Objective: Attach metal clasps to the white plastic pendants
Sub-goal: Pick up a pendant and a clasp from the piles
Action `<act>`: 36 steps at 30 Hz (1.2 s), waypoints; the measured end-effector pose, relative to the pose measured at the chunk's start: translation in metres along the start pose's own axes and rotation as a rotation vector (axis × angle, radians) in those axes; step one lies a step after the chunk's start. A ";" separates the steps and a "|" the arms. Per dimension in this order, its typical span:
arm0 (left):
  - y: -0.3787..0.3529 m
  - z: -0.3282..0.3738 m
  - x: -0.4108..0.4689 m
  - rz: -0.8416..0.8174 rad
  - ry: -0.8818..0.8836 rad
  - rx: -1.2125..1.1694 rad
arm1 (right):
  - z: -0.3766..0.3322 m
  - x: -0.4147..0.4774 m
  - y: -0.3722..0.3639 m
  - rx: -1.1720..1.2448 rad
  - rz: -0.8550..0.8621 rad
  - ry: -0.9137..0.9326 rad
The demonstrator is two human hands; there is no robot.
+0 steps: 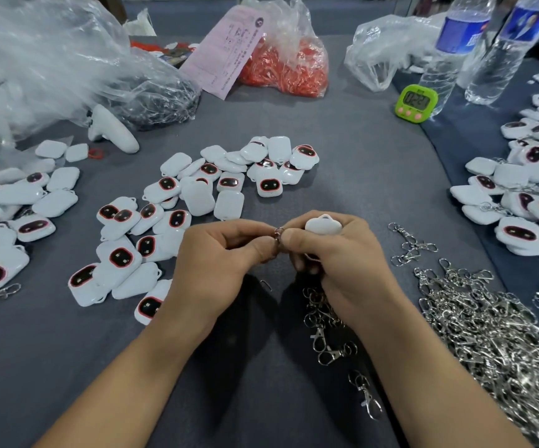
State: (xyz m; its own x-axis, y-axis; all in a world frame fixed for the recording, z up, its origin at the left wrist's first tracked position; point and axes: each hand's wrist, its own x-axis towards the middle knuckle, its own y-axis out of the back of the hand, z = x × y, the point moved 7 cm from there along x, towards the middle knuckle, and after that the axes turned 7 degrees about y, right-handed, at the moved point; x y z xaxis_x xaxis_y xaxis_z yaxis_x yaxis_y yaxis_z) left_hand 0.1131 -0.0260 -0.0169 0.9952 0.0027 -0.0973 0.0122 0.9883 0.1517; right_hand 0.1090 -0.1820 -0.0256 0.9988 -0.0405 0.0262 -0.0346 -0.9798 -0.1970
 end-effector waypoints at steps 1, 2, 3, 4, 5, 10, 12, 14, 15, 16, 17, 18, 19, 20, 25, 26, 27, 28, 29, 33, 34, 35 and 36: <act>-0.001 -0.001 0.001 -0.026 0.018 -0.049 | 0.000 0.001 0.000 0.018 -0.025 -0.027; -0.002 -0.001 0.001 -0.045 0.027 -0.075 | 0.000 0.001 0.001 0.022 -0.036 -0.045; -0.003 -0.002 0.001 -0.055 0.026 -0.086 | 0.001 0.001 0.002 0.016 -0.036 -0.052; -0.002 -0.001 0.001 -0.054 0.016 -0.082 | 0.001 0.001 0.003 0.003 -0.027 -0.046; -0.001 -0.001 0.001 -0.042 -0.005 -0.062 | 0.001 0.001 0.002 -0.009 -0.015 -0.032; 0.008 0.003 0.000 0.059 -0.096 0.116 | 0.002 0.000 0.001 -0.186 0.008 0.043; 0.009 0.004 0.000 0.089 -0.119 0.176 | 0.000 -0.001 0.001 -0.396 0.016 0.085; 0.009 0.008 -0.003 0.131 -0.189 0.296 | -0.004 -0.004 -0.002 -0.568 0.014 0.155; 0.008 0.011 -0.005 0.153 -0.228 0.365 | -0.006 -0.005 -0.004 -0.617 0.006 0.184; 0.007 0.015 -0.007 0.169 -0.266 0.418 | -0.007 -0.005 -0.005 -0.647 0.001 0.204; 0.006 0.017 -0.010 0.179 -0.308 0.458 | -0.007 -0.005 -0.005 -0.665 -0.001 0.215; 0.004 0.020 -0.012 0.191 -0.359 0.494 | -0.007 -0.005 -0.005 -0.677 0.001 0.221; 0.003 0.023 -0.015 0.207 -0.412 0.528 | -0.007 -0.005 -0.003 -0.682 0.008 0.220; 0.002 0.025 -0.017 0.224 -0.450 0.556 | -0.007 -0.004 -0.002 -0.678 0.020 0.214; 0.001 0.012 -0.007 0.114 -0.276 0.368 | -0.003 -0.001 0.005 -0.483 0.083 0.175; -0.001 0.009 -0.004 0.072 -0.218 0.271 | -0.003 -0.001 0.005 -0.433 0.082 0.175; -0.002 0.005 -0.001 0.033 -0.165 0.173 | -0.003 0.000 0.004 -0.381 0.077 0.178; -0.004 0.002 0.001 -0.004 -0.115 0.081 | -0.004 0.000 0.004 -0.330 0.072 0.181; -0.005 -0.001 0.002 -0.040 -0.067 0.005 | -0.004 0.000 0.004 -0.285 0.065 0.183; -0.006 -0.005 0.002 -0.069 -0.017 0.024 | -0.006 0.001 0.004 -0.208 0.061 0.187; -0.004 -0.003 0.001 -0.017 -0.045 0.084 | -0.005 0.001 0.005 -0.224 0.063 0.181; -0.001 0.000 -0.002 0.050 -0.083 0.135 | -0.005 0.001 0.006 -0.250 0.064 0.174; 0.001 0.003 -0.005 0.113 -0.132 0.181 | -0.004 0.001 0.006 -0.280 0.062 0.166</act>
State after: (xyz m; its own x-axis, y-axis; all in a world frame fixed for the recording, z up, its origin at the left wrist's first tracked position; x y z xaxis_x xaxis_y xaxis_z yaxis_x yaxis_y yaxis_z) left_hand 0.1085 -0.0253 -0.0128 0.9952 0.0795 0.0575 -0.0941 0.9395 0.3293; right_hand 0.1095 -0.1886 -0.0227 0.9761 -0.1106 0.1869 -0.1261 -0.9893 0.0729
